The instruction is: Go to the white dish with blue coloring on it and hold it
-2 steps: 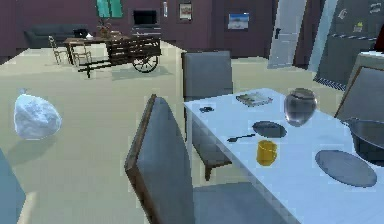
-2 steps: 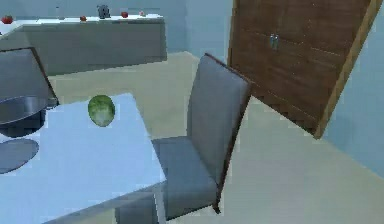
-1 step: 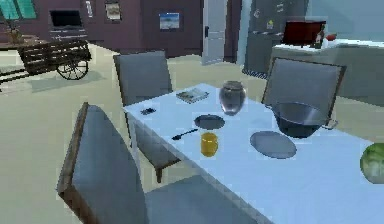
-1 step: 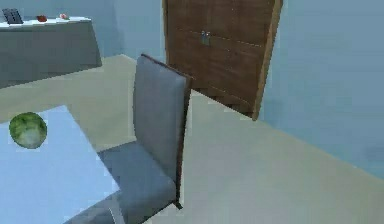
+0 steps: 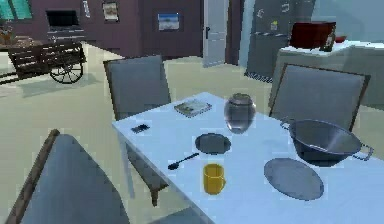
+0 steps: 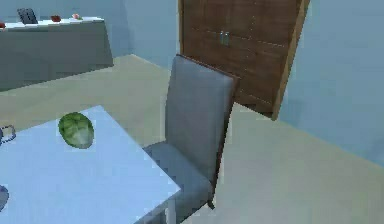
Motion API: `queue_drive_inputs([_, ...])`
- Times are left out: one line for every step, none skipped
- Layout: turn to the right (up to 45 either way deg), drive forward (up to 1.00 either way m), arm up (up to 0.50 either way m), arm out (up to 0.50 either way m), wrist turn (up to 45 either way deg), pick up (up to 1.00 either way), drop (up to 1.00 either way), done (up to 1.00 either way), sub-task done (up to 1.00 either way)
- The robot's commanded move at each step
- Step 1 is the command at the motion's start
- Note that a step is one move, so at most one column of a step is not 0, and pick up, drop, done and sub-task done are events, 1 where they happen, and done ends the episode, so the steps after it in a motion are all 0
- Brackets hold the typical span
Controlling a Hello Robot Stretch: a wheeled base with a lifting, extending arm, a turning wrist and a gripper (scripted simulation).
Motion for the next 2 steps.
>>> queue_drive_inputs([-45.0, 0.0, 0.0, 0.0, 0.0, 0.0, 0.0, 0.0, 0.0])
queue_drive_inputs([-15.0, 0.0, 0.0, 0.0, 0.0, 0.0, 0.0, 0.0, 0.0])
